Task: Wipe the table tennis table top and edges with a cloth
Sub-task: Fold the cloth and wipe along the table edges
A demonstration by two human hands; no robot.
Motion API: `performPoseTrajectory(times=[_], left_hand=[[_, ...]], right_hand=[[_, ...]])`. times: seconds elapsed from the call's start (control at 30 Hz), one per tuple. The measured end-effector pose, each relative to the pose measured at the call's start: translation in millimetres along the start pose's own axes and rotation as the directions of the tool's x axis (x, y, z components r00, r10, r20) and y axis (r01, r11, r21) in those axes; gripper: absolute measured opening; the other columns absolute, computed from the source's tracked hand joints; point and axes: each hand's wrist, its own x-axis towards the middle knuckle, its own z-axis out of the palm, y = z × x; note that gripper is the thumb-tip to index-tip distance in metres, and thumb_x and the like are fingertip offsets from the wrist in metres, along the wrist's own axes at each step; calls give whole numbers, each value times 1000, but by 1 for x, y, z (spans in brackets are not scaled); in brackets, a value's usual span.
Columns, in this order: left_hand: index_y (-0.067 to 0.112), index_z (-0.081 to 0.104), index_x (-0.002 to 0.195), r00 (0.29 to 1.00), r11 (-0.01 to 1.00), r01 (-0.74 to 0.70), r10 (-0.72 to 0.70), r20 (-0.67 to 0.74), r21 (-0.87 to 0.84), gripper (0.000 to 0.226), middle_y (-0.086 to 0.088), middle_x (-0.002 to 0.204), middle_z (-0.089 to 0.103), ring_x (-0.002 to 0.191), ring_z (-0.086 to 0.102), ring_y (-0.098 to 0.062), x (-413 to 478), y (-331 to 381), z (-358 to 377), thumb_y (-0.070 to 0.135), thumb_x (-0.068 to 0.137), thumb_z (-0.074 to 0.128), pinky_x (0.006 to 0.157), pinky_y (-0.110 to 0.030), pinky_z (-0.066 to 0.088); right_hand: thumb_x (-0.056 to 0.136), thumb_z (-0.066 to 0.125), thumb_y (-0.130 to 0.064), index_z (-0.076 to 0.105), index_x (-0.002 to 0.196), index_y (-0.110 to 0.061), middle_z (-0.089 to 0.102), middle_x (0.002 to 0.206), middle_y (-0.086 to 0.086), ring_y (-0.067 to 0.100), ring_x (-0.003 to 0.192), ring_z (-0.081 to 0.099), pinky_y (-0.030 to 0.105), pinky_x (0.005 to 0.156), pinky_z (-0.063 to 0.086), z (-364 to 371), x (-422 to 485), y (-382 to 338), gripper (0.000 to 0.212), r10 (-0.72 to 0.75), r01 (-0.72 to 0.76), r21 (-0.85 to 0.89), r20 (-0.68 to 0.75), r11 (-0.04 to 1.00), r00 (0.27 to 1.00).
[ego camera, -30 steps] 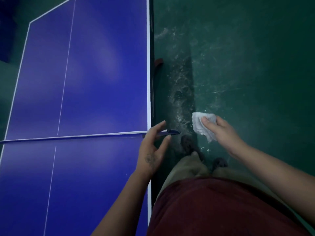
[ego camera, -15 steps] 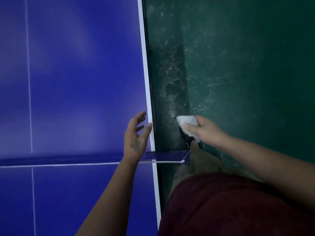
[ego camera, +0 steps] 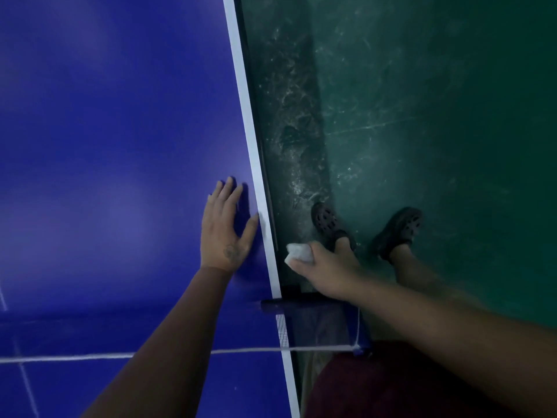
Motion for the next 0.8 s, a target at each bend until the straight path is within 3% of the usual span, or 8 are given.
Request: performPoseTrajectory(times=[0.1,0.13,0.2,0.3,0.47,0.57,0.7,0.8], left_hand=[[13,36,168,1000,993,-26,26,4,115,71,-5,179,24,168,12,-26,7,-16,10,39,107,61,134,-58,15],[13,34,169,999,989,-36,37,-3,145,71,-5,179,22,168,10,-26,9,-19,13,40,108,60,134,-59,13],[15,35,169,999,982,-38,44,-27,184,69,-6,179,22,168,10,-28,12,-22,18,40,108,58,135,-58,12],[15,37,168,996,970,-19,39,-77,241,66,-8,178,25,168,13,-30,15,-21,26,41,109,54,134,-60,14],[15,39,167,994,962,-12,41,-103,273,64,-9,177,27,167,17,-32,14,-22,30,40,110,51,133,-60,16],[14,42,166,991,965,-15,49,-124,260,59,-10,176,30,166,20,-34,15,-23,31,32,111,50,133,-61,19],[14,45,164,988,969,-11,48,-145,245,55,-13,175,32,165,22,-36,15,-24,31,22,110,47,132,-62,20],[13,46,163,988,971,-17,53,-147,237,54,-14,174,32,165,23,-37,15,-24,31,19,109,44,132,-62,20]], right_hand=[[112,43,-51,34,162,-21,43,115,-18,24,143,45,23,93,36,15,20,-5,59,20,-22,98,26,995,999],[112,44,-52,33,162,-21,49,134,-13,23,142,46,20,96,36,21,26,-5,60,20,-22,116,20,993,1000],[111,47,-52,32,162,-20,50,156,3,23,137,52,34,114,41,42,43,-1,62,-5,2,214,15,977,1000],[111,47,-50,22,167,-20,47,160,3,15,134,51,31,108,42,67,54,0,68,-22,12,328,27,945,999],[111,47,-48,5,171,-18,26,175,2,14,157,30,28,121,27,72,67,-14,80,-112,135,339,-85,931,990],[108,53,-53,5,171,-15,25,174,5,20,160,28,43,129,27,58,89,-25,87,-158,182,333,-98,925,982],[90,54,-81,23,165,-17,45,162,9,28,147,47,52,122,40,44,113,-50,103,-134,197,395,-180,897,975],[103,55,-63,19,169,-22,36,169,-2,13,153,37,35,128,31,51,110,-57,86,-123,241,447,-278,861,953]])
